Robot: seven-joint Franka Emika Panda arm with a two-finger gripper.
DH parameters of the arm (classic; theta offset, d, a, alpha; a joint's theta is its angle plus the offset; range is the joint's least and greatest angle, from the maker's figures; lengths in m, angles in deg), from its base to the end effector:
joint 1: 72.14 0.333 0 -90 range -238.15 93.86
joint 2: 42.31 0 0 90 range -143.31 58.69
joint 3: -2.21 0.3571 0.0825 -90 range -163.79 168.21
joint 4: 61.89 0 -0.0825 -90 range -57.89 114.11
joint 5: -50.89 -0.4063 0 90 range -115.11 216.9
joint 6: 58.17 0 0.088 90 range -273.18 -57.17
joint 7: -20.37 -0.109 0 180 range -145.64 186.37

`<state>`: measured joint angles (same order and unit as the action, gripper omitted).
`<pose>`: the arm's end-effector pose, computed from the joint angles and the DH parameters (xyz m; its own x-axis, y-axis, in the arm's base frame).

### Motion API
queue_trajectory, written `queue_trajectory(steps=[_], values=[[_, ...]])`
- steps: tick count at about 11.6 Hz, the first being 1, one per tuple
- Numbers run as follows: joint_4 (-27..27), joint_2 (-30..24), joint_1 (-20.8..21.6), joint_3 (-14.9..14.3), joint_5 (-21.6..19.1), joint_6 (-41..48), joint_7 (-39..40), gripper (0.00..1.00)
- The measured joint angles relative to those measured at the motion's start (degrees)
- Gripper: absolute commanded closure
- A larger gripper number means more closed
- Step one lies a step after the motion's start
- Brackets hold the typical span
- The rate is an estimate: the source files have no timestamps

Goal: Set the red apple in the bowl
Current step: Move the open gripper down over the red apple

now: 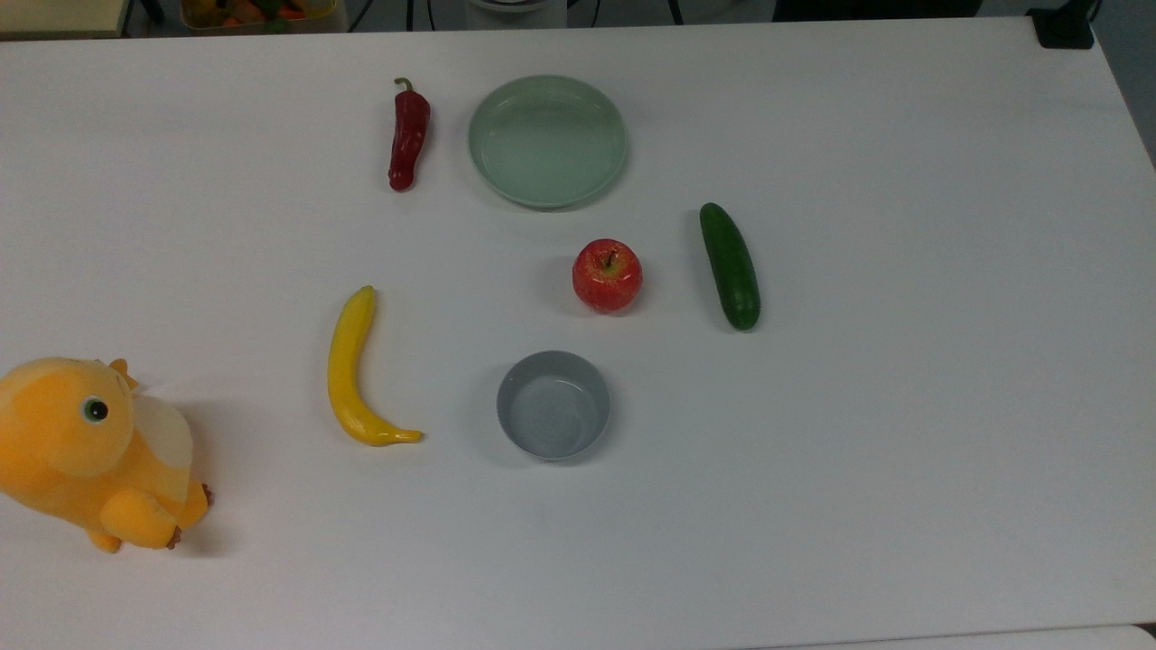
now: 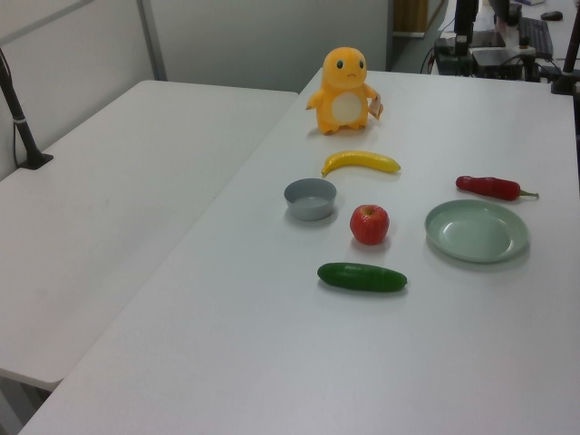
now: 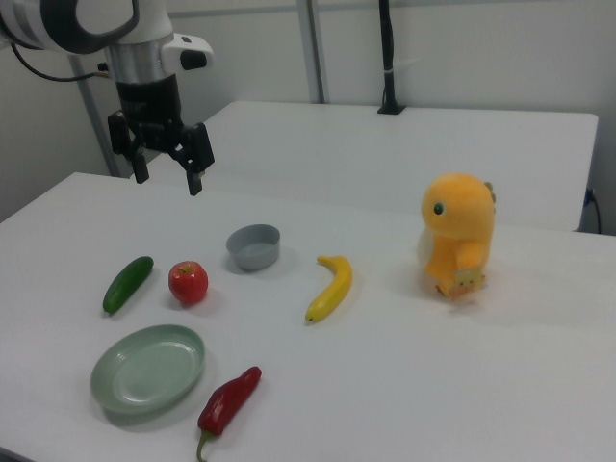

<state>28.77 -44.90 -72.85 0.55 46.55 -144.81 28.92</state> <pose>0.5547 -0.0148 0.6788 0.9937 0.1117 -0.0131 0.1103 -0.9907 -0.0798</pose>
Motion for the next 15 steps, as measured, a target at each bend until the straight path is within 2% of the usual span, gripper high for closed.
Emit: queue_trajectory(steps=[7, 10, 15], values=[[0.49, 0.31, 0.31, 0.11, 0.00, -1.54, 0.00, 0.00], [4.02, 1.59, 2.51, 0.80, -0.11, -9.66, -0.20, 0.00], [6.40, 7.91, 6.65, 2.49, -0.21, -21.28, -8.38, 0.00]])
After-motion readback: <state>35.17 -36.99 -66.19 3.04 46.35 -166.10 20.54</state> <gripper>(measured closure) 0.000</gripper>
